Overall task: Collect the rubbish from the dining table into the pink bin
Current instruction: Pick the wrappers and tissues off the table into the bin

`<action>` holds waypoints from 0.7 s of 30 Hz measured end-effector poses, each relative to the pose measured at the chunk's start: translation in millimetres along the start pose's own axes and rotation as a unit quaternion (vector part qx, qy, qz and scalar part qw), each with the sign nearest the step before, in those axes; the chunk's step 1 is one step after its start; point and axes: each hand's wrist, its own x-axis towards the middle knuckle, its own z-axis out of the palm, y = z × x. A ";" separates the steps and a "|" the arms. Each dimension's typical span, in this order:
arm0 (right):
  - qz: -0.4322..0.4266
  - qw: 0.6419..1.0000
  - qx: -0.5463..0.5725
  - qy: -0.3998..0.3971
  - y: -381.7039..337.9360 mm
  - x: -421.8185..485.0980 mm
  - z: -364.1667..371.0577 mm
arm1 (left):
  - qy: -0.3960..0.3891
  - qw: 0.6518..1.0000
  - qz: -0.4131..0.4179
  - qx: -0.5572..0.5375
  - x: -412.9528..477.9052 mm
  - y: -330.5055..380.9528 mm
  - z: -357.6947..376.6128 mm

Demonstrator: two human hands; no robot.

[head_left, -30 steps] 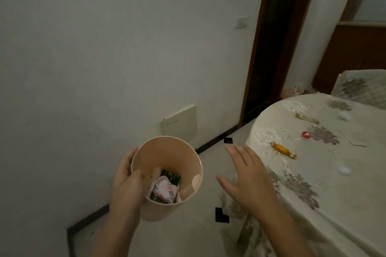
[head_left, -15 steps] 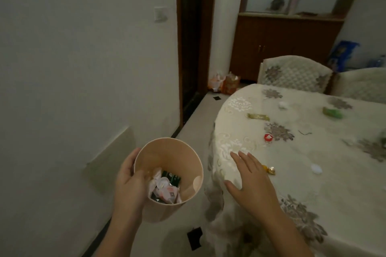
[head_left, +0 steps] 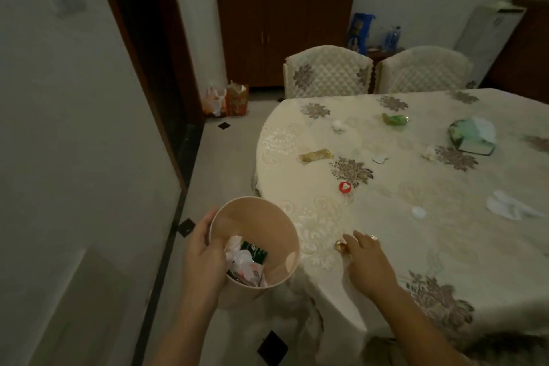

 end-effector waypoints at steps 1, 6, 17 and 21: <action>0.008 1.000 -0.013 -0.006 2.5 4.6 6.1 | -0.005 1.000 -0.001 0.006 8.0 0.8 2.5; -0.004 0.997 -0.072 0.029 6.7 23.7 20.8 | -0.018 1.000 -0.011 0.017 40.9 5.3 13.9; -0.071 0.874 0.403 0.261 -88.7 73.1 -126.0 | -0.055 0.998 0.039 0.016 97.7 35.4 58.6; -0.168 0.946 0.266 0.079 -125.1 96.1 -138.2 | -0.099 0.993 0.056 0.021 108.2 40.5 79.5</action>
